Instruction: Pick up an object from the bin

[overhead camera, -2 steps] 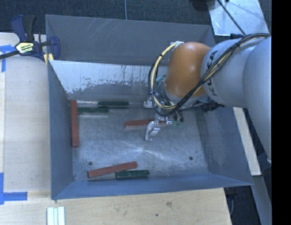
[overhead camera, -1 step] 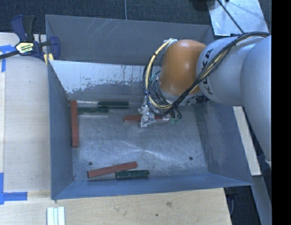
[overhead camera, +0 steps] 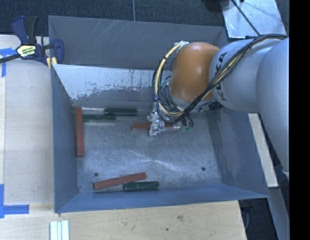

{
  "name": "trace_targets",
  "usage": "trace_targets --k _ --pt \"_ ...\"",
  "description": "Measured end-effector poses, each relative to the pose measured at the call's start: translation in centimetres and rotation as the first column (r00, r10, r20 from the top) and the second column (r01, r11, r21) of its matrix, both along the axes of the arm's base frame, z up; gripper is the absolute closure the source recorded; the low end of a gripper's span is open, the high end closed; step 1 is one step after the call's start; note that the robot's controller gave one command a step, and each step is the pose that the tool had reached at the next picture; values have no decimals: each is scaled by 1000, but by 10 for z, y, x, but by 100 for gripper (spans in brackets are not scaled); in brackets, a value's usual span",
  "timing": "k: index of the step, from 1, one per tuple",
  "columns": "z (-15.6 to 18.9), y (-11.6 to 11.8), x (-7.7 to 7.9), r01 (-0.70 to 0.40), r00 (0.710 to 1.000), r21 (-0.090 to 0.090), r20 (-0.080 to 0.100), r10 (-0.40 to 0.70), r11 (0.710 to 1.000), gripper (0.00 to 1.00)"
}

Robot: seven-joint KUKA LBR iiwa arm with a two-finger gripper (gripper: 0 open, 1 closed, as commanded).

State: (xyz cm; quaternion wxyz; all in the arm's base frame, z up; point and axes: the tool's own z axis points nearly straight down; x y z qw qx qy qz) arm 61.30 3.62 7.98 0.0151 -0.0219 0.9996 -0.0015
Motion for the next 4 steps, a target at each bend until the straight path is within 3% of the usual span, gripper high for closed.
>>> trace_targets --k 2,4 --pt "2 0 -1 0 1000 0 -7 0 1000 100" --pt "22 1 -5 -1 1000 2 -30 1 1000 100"
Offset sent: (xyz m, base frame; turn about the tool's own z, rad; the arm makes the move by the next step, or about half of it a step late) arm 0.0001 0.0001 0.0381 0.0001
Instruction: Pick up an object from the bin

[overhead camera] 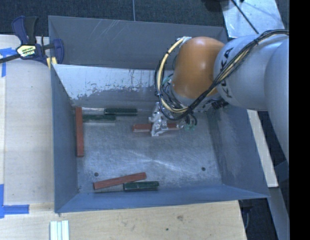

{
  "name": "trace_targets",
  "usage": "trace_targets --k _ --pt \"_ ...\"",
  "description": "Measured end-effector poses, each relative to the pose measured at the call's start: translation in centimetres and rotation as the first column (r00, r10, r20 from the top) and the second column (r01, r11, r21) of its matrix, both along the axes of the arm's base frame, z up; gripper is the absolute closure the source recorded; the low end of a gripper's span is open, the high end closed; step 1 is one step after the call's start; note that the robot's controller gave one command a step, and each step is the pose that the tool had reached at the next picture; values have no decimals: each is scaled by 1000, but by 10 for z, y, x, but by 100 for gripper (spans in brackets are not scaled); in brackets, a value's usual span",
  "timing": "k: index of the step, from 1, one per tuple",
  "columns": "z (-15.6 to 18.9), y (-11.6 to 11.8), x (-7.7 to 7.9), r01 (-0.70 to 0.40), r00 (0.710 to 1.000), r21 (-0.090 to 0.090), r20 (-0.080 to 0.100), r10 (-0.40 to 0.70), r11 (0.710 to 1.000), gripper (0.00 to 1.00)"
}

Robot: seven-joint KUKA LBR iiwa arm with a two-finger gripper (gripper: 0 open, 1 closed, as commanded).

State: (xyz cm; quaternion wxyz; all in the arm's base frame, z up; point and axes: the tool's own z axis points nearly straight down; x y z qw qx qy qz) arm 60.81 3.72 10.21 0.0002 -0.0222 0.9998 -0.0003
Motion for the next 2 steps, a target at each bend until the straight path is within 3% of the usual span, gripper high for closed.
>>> trace_targets --k 2 --pt "25 0 1 0 1000 0 6 0 1000 100"
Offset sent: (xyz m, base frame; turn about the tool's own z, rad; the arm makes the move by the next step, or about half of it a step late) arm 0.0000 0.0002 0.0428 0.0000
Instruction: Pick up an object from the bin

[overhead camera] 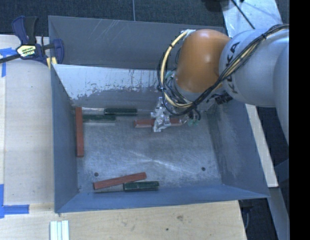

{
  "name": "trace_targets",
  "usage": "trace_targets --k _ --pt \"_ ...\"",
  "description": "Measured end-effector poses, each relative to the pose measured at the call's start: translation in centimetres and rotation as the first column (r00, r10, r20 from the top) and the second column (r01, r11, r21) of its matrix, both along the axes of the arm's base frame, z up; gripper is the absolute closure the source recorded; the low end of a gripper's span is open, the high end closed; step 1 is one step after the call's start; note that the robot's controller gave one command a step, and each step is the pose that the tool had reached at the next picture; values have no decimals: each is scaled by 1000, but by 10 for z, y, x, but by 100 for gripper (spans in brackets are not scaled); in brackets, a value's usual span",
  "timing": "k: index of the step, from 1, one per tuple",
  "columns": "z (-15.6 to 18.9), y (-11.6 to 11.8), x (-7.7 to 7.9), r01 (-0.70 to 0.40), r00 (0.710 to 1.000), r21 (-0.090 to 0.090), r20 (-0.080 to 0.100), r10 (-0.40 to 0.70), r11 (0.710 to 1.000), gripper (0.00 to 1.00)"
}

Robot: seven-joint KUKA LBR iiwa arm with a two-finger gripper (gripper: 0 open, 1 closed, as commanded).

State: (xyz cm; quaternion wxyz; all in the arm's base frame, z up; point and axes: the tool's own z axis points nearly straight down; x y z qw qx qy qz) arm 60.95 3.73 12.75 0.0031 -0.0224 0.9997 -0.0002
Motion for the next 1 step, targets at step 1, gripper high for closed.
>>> trace_targets --k 1 --pt "10 0 -1 0 1000 0 -4 0 1000 100"
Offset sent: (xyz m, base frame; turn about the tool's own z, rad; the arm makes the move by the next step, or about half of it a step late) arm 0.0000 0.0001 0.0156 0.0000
